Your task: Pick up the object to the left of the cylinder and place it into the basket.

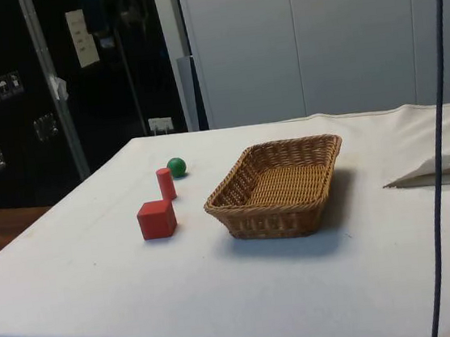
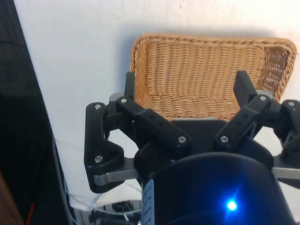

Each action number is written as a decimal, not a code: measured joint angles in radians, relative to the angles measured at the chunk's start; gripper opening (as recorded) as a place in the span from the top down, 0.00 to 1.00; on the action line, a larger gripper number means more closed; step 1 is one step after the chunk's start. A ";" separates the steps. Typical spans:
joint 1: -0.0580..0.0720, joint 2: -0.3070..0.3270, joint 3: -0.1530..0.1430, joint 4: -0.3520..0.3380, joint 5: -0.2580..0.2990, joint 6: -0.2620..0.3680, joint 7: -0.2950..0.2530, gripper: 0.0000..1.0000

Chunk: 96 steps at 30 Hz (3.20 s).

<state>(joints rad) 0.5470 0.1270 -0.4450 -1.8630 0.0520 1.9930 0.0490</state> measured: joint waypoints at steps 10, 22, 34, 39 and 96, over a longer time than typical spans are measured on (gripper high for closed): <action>0.004 0.035 0.031 -0.027 0.002 0.074 0.021 0.00; 0.005 0.114 0.047 -0.056 0.002 0.187 -0.023 0.00; 0.005 0.180 0.060 -0.081 0.007 0.284 -0.058 0.00; 0.005 0.221 0.062 -0.083 0.026 0.325 -0.085 0.00; -0.032 0.518 0.032 -0.102 0.424 0.638 -0.450 0.03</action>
<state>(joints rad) 0.5150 0.6450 -0.4130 -1.9650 0.4760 2.6310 -0.4010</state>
